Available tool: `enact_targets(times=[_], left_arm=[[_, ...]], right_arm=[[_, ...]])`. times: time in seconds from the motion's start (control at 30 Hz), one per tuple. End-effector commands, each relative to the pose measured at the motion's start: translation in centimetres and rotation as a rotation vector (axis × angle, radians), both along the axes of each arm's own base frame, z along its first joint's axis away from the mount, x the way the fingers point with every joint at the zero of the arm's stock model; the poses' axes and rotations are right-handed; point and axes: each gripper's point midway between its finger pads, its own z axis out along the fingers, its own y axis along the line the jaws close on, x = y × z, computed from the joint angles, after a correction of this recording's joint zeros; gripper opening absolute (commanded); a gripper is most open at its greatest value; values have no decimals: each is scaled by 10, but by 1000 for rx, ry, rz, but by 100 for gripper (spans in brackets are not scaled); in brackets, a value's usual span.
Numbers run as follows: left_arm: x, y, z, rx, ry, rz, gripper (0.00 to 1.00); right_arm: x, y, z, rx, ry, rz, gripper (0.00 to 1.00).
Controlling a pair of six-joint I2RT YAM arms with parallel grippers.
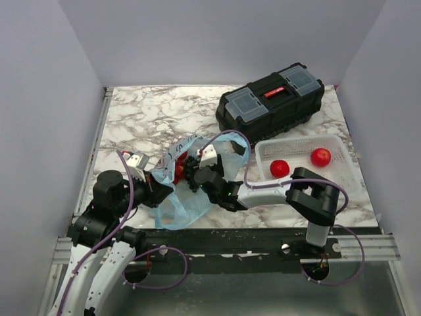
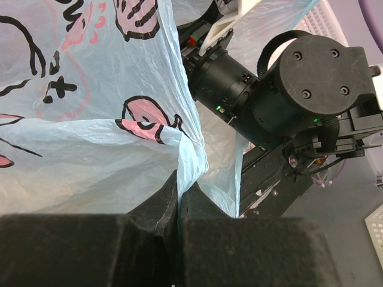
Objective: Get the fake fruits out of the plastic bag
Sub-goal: Take out the fake fruit from the plastic bag.
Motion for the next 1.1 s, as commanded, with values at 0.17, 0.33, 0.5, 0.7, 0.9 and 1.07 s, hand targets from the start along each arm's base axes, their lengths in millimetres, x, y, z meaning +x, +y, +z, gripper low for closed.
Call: enact_targets(times=[0.17,0.33,0.5,0.7,0.9,1.07], left_arm=[[4,1,-5,9,8,17,0],[5,1,-6,12,16,17,0],[5,1,-7,13,17,14,0],[4,1,-6,11,12,15,0],[4,1,-5,12,10,14,0],[4,1,-5,12,5,14,0]], right_arm=[[21,-1,-10,-51,-55,-94,78],[26,-5,-22,-87,-46,-98,81],[29,-15,-37,-96,-16,-110,84],[33,-19,-55,-117,12,-104,84],[39,-14,-65,-134,26,-92,83],[40,-9,-69,-136,40,-75,76]])
